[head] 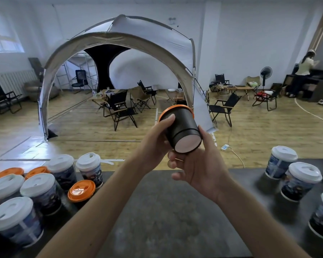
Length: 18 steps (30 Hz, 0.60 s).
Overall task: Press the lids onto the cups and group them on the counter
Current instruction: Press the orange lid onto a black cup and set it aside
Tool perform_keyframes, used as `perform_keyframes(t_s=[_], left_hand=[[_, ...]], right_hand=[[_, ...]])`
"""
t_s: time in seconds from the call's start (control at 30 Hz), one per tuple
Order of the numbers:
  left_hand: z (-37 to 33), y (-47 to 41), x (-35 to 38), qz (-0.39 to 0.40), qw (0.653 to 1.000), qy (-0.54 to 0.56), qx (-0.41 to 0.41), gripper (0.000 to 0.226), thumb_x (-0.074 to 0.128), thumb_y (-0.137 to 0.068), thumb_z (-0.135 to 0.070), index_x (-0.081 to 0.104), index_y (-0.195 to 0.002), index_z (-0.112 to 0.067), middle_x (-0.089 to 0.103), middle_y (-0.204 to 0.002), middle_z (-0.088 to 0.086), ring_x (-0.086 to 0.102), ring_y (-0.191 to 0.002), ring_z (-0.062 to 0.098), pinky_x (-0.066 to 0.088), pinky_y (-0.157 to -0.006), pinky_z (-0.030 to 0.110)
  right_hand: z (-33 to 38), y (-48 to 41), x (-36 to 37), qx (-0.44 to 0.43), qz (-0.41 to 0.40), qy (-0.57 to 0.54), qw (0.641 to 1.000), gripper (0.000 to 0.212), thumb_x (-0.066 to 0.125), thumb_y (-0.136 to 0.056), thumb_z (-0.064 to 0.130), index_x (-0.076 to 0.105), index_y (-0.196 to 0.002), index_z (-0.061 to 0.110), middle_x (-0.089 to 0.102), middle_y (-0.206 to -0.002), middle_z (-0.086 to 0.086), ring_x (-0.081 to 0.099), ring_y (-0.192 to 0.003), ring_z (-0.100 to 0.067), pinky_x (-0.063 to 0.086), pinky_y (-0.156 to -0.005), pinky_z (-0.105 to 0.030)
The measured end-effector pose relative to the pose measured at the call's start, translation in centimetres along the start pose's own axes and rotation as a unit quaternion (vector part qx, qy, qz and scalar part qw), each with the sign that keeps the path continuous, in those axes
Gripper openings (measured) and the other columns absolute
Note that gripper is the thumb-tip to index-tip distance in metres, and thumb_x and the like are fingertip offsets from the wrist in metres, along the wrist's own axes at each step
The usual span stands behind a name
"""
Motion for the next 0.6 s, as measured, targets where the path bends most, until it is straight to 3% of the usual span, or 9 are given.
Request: perform_keyframes(t_s=[0.07, 0.13, 0.23, 0.33, 0.4, 0.43, 0.47, 0.6], left_hand=[[-0.1, -0.3, -0.6, -0.027, 0.999, -0.039, 0.02, 0.069, 0.069, -0.085, -0.05, 0.059, -0.132, 0.0, 0.07, -0.107, 0.019, 0.069, -0.094, 0.028, 0.053, -0.075, 0.032], [0.0, -0.5, -1.1, -0.049, 0.994, -0.092, 0.033, 0.069, 0.072, -0.081, -0.05, 0.059, -0.133, -0.008, 0.072, -0.109, 0.013, 0.069, -0.098, 0.026, 0.053, -0.077, 0.031], [0.6, -0.4, -1.1, -0.022, 0.996, -0.081, 0.029, 0.06, 0.067, -0.088, -0.041, 0.056, -0.136, -0.006, 0.073, -0.101, 0.006, 0.071, -0.087, 0.016, 0.054, -0.069, 0.024], [1.0, -0.3, -1.0, -0.004, 0.998, -0.052, 0.032, 0.058, 0.063, -0.09, -0.034, 0.054, -0.137, -0.002, 0.069, -0.102, 0.013, 0.068, -0.081, 0.019, 0.052, -0.064, 0.022], [1.4, -0.4, -1.3, -0.006, 0.999, -0.036, 0.03, 0.059, 0.065, -0.089, -0.039, 0.056, -0.137, -0.006, 0.065, -0.121, 0.026, 0.067, -0.105, 0.038, 0.057, -0.086, 0.041], [1.6, -0.4, -1.4, -0.009, 0.999, -0.033, 0.028, 0.059, 0.065, -0.09, -0.041, 0.057, -0.138, -0.007, 0.062, -0.13, 0.027, 0.061, -0.117, 0.046, 0.049, -0.1, 0.055], [1.8, -0.4, -1.7, -0.013, 0.999, -0.035, 0.029, 0.058, 0.063, -0.091, -0.041, 0.057, -0.138, -0.007, 0.061, -0.133, 0.027, 0.058, -0.123, 0.048, 0.044, -0.105, 0.059], [2.3, -0.2, -2.0, -0.032, 0.997, -0.062, 0.038, 0.06, 0.064, -0.089, -0.037, 0.055, -0.138, -0.004, 0.066, -0.119, 0.019, 0.062, -0.107, 0.032, 0.042, -0.092, 0.043]], right_hand=[[0.0, -0.3, -0.8, -0.013, -0.024, 0.045, 0.999, 0.082, 0.03, -0.099, 0.07, 0.066, -0.118, -0.001, 0.065, -0.083, -0.016, 0.062, -0.062, -0.022, 0.056, -0.052, -0.035], [-0.1, -0.5, -1.4, -0.024, -0.045, 0.076, 0.996, 0.079, 0.035, -0.097, 0.069, 0.065, -0.123, 0.001, 0.065, -0.085, -0.015, 0.063, -0.065, -0.022, 0.056, -0.054, -0.036], [-0.1, -0.7, -2.0, -0.018, -0.047, 0.063, 0.997, 0.071, 0.036, -0.098, 0.067, 0.066, -0.117, 0.005, 0.064, -0.082, -0.013, 0.062, -0.065, -0.02, 0.055, -0.053, -0.034], [-0.3, -0.8, -2.3, -0.008, -0.036, 0.055, 0.998, 0.075, 0.032, -0.098, 0.068, 0.068, -0.115, 0.005, 0.065, -0.084, -0.013, 0.062, -0.065, -0.02, 0.055, -0.052, -0.033], [-0.6, -0.9, -2.5, -0.004, -0.031, 0.073, 0.997, 0.082, 0.03, -0.097, 0.072, 0.066, -0.122, 0.003, 0.068, -0.091, -0.016, 0.064, -0.069, -0.023, 0.056, -0.054, -0.035], [-0.8, -0.9, -2.7, -0.006, -0.034, 0.086, 0.996, 0.085, 0.031, -0.095, 0.075, 0.065, -0.126, 0.003, 0.069, -0.095, -0.017, 0.065, -0.071, -0.024, 0.057, -0.056, -0.037], [-0.8, -1.0, -3.0, -0.012, -0.039, 0.101, 0.994, 0.088, 0.033, -0.092, 0.077, 0.064, -0.129, 0.004, 0.07, -0.098, -0.017, 0.067, -0.072, -0.025, 0.057, -0.056, -0.038], [-0.9, -0.8, -3.7, -0.034, -0.056, 0.14, 0.988, 0.08, 0.038, -0.092, 0.073, 0.066, -0.126, 0.006, 0.072, -0.098, -0.015, 0.069, -0.075, -0.023, 0.058, -0.055, -0.035]])
Point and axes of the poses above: each hand's wrist, its own y-axis away from the middle knuckle, its own x-axis out of the palm, z = x × y, the point moved 6 cm from there along -y, towards the middle knuckle
